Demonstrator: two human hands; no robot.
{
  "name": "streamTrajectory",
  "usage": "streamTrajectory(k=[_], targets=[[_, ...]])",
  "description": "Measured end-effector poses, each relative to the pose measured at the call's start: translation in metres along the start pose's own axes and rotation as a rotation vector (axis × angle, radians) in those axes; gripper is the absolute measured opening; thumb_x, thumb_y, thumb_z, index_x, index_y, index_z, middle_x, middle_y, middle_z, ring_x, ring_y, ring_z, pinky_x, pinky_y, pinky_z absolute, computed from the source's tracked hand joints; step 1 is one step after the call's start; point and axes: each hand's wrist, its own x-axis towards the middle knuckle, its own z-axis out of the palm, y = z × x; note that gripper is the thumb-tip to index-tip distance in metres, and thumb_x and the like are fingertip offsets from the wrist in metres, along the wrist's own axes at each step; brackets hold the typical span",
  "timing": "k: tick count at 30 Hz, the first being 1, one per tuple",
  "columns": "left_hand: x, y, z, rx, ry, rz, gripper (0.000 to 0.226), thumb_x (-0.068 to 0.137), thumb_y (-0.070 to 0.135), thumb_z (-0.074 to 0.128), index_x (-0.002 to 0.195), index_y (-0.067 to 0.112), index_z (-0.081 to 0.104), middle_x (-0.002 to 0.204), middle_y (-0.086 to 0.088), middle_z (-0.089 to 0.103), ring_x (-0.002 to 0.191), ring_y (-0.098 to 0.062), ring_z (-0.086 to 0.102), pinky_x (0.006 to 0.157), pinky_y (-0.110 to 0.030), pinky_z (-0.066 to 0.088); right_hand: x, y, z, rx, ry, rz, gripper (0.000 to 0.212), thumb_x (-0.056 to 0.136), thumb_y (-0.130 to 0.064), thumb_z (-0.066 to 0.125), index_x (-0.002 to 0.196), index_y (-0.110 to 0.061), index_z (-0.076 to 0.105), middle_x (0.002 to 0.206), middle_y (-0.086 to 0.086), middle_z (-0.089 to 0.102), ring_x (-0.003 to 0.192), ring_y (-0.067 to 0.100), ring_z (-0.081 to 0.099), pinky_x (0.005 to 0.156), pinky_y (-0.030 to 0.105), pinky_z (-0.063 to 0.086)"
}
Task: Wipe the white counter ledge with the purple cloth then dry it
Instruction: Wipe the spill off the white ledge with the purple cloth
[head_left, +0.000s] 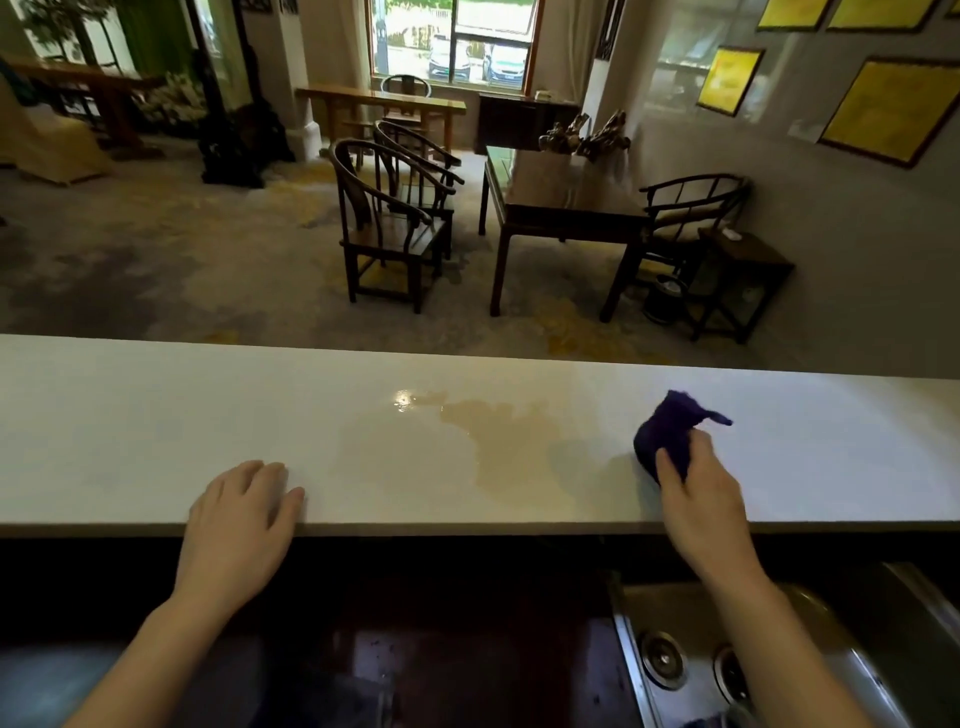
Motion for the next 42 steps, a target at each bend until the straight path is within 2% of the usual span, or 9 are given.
streamTrajectory(k=[2, 4, 5, 13, 17, 21, 28, 34, 42], targets=[[-0.001, -0.005, 0.000, 0.015, -0.013, 0.009, 0.036, 0.092, 0.034, 0.059, 0.121, 0.012, 0.065, 0.134, -0.018, 0.059, 0.126, -0.039, 0.052, 0.105, -0.054, 0.042, -0.006, 0.008, 0.020, -0.064, -0.142, 0.010, 0.022, 0.103, -0.019, 0.050, 0.125, -0.020, 0.049, 0.123, 0.006, 0.060, 0.119, 0.033, 0.056, 0.095, 0.044, 0.047], [-0.003, -0.006, 0.001, 0.022, -0.018, 0.021, 0.038, 0.092, 0.035, 0.059, 0.122, 0.013, 0.064, 0.135, -0.017, 0.058, 0.127, -0.038, 0.051, 0.105, -0.054, 0.042, -0.016, 0.014, 0.043, -0.178, -0.236, 0.045, 0.038, 0.105, -0.019, 0.045, 0.143, -0.012, 0.045, 0.150, 0.010, 0.048, 0.146, 0.037, 0.032, 0.121, 0.054, 0.021], [-0.004, -0.006, 0.001, 0.023, -0.016, 0.027, 0.039, 0.092, 0.035, 0.060, 0.123, 0.012, 0.063, 0.135, -0.017, 0.058, 0.127, -0.038, 0.051, 0.105, -0.054, 0.042, -0.020, 0.013, 0.053, -0.228, -0.243, 0.046, 0.043, 0.106, -0.019, 0.043, 0.148, -0.012, 0.041, 0.158, 0.010, 0.039, 0.152, 0.034, 0.020, 0.124, 0.055, 0.009], [-0.006, -0.002, 0.001, 0.016, 0.007, 0.035, 0.049, 0.088, 0.044, 0.049, 0.122, 0.012, 0.064, 0.134, -0.017, 0.059, 0.126, -0.038, 0.052, 0.103, -0.055, 0.041, -0.040, -0.049, 0.121, -0.354, -0.278, -0.071, 0.047, 0.106, -0.031, 0.041, 0.152, -0.025, 0.037, 0.168, 0.002, 0.020, 0.156, 0.028, 0.006, 0.123, 0.056, 0.003], [-0.007, -0.003, 0.001, 0.011, 0.008, 0.030, 0.044, 0.093, 0.042, 0.052, 0.124, 0.013, 0.063, 0.136, -0.016, 0.058, 0.128, -0.037, 0.051, 0.104, -0.056, 0.041, -0.056, -0.085, 0.157, -0.336, -0.322, -0.169, 0.049, 0.103, -0.032, 0.042, 0.151, -0.028, 0.035, 0.168, 0.004, 0.019, 0.155, 0.031, 0.004, 0.121, 0.058, 0.002], [-0.008, -0.004, 0.000, 0.009, -0.008, 0.030, 0.054, 0.088, 0.049, 0.045, 0.125, 0.014, 0.063, 0.136, -0.014, 0.058, 0.127, -0.036, 0.052, 0.104, -0.054, 0.041, -0.071, -0.120, 0.187, -0.286, -0.396, -0.273, 0.049, 0.102, -0.030, 0.043, 0.150, -0.026, 0.034, 0.168, 0.008, 0.019, 0.155, 0.036, 0.003, 0.120, 0.062, -0.001], [-0.006, -0.001, -0.003, 0.015, -0.024, 0.027, 0.042, 0.090, 0.032, 0.063, 0.126, 0.011, 0.063, 0.135, -0.017, 0.059, 0.124, -0.039, 0.054, 0.102, -0.054, 0.041, -0.089, -0.164, 0.216, -0.189, -0.527, -0.421, 0.049, 0.100, -0.027, 0.048, 0.147, -0.027, 0.034, 0.168, 0.012, 0.017, 0.154, 0.041, -0.001, 0.116, 0.063, -0.012], [-0.006, -0.005, -0.004, 0.050, -0.083, 0.036, 0.053, 0.085, 0.021, 0.066, 0.136, 0.013, 0.054, 0.144, -0.015, 0.052, 0.132, -0.036, 0.048, 0.107, -0.052, 0.037, -0.095, -0.168, 0.221, -0.195, -0.583, -0.455, 0.057, 0.102, -0.056, 0.028, 0.152, -0.028, 0.031, 0.169, 0.007, 0.014, 0.155, 0.032, -0.007, 0.118, 0.056, -0.017], [-0.004, -0.007, 0.000, 0.040, -0.016, 0.037, 0.048, 0.092, 0.046, 0.056, 0.131, 0.017, 0.059, 0.141, -0.008, 0.055, 0.131, -0.030, 0.050, 0.107, -0.049, 0.039, -0.075, -0.137, 0.200, -0.339, -0.493, -0.400, 0.051, 0.107, -0.042, 0.025, 0.153, -0.022, 0.033, 0.168, 0.006, 0.019, 0.156, 0.030, 0.002, 0.123, 0.058, -0.007]])
